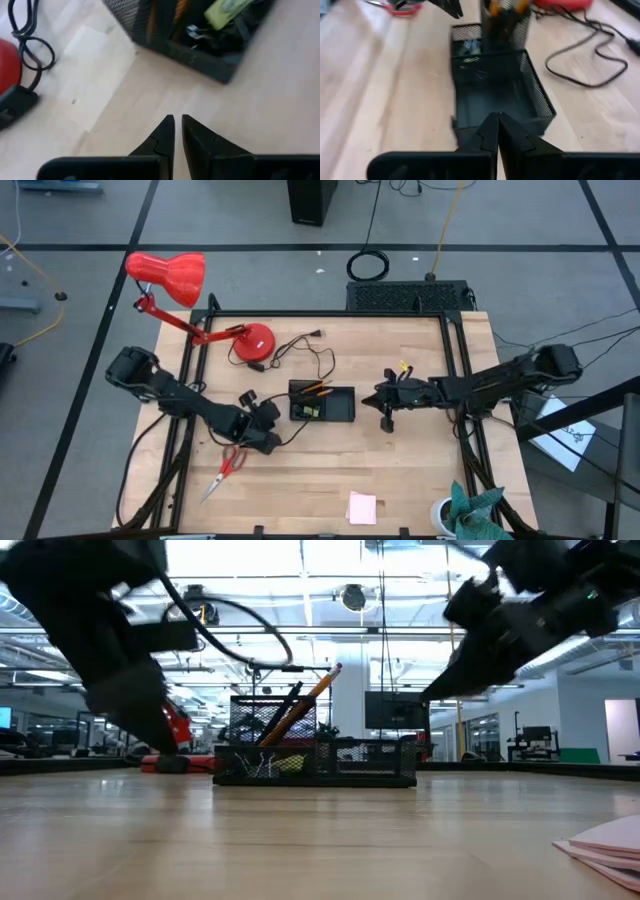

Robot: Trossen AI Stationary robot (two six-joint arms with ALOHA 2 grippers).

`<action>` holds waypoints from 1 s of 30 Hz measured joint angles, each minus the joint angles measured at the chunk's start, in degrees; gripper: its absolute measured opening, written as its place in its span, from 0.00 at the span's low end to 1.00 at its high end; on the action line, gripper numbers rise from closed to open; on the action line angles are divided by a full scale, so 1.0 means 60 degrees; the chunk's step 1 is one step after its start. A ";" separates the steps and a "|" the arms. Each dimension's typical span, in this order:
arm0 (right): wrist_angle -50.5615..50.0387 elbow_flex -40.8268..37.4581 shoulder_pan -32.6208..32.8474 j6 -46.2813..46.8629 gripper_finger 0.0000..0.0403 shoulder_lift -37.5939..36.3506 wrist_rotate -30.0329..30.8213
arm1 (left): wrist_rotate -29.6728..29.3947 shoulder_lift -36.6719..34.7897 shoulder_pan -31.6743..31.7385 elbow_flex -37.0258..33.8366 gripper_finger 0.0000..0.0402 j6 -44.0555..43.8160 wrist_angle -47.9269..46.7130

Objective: Pick and place office supplies into organizer
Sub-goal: Put the red scissors into the desk organizer

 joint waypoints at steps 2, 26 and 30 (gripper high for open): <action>-0.0167 -0.0011 0.0200 -0.0260 0.00 -0.0400 -0.0150 | 0.0002 -0.0345 -0.0292 0.0024 0.10 -0.0219 -0.0259; 0.3450 -0.2152 0.1685 0.0609 0.00 -0.1119 -0.1743 | -0.0061 -0.0756 -0.1828 0.0040 0.10 -0.0001 0.1498; 0.3479 -0.2186 0.1685 0.0521 0.00 -0.1118 -0.1743 | 0.0552 -0.1012 -0.2011 0.0042 0.10 0.0005 0.0915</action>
